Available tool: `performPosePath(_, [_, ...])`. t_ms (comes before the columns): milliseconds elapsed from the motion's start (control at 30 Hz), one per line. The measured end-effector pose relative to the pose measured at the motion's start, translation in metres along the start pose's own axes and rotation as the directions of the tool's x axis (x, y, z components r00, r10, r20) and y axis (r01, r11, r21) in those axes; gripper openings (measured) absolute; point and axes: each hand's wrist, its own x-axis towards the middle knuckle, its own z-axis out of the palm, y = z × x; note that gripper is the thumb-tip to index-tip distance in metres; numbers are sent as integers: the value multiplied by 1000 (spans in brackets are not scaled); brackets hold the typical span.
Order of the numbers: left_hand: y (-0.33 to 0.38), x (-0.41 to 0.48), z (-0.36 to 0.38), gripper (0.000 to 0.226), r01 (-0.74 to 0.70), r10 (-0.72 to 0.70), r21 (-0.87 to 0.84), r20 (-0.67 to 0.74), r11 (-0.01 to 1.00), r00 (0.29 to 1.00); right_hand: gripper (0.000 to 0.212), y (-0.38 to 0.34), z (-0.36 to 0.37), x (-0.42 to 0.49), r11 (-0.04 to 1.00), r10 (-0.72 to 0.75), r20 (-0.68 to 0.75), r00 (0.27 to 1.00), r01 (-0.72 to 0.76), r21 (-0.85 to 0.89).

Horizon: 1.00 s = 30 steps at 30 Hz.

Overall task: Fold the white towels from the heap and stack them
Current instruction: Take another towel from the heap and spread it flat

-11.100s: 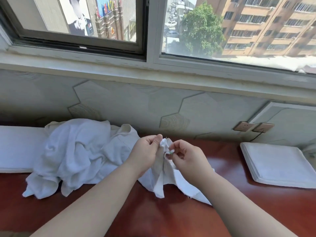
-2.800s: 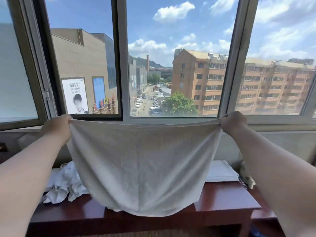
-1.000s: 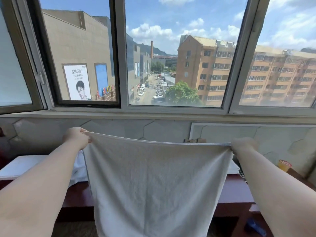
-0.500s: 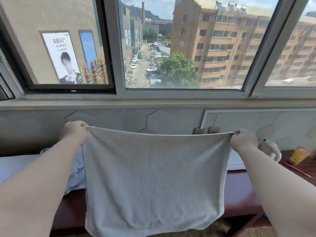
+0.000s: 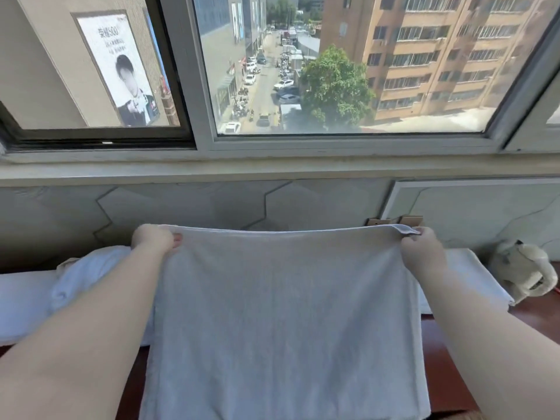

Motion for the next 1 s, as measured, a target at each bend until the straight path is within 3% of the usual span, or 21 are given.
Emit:
performPosePath(67, [-5, 1, 21, 28, -122, 125, 74, -39, 990, 991, 50, 2, 26, 9, 999, -34, 81, 996, 34, -5])
performPosePath(133, [-22, -1, 45, 24, -243, 263, 194, -84, 950, 961, 77, 18, 55, 24, 995, -55, 165, 985, 67, -68])
performPosePath(200, [-38, -16, 73, 22, -277, 284, 240, 2, 931, 959, 110, 44, 83, 46, 963, -43, 251, 967, 107, -247])
performPosePath(267, [-59, -11, 101, 45, -261, 244, 328, 94, 908, 965, 122, 70, 109, 69, 903, -50, 317, 947, 178, -391])
performPosePath(400, [-97, 13, 132, 64, -254, 193, 451, 177, 855, 965, 126, 98, 140, 94, 759, -76, 335, 939, 273, -592])
performPosePath(600, [-108, 75, 152, 64, -297, 191, 551, 242, 780, 951, 122, 113, 184, 122, 781, 4, 389, 921, 240, -576])
performPosePath(667, [-116, 98, 161, 68, -261, 136, 568, 253, 781, 958, 119, 116, 201, 127, 825, 56, 434, 899, 203, -527])
performPosePath(767, [-133, 116, 179, 78, -221, 62, 604, 273, 766, 960, 115, 122, 228, 130, 809, 130, 425, 896, 152, -568])
performPosePath(900, [-151, 111, 198, 93, -343, 154, 758, 312, 554, 938, 103, 141, 244, 128, 748, 144, 405, 903, 169, -641])
performPosePath(1000, [-163, 102, 201, 86, -413, 166, 780, 382, 470, 909, 102, 152, 242, 129, 699, 146, 401, 905, 192, -688])
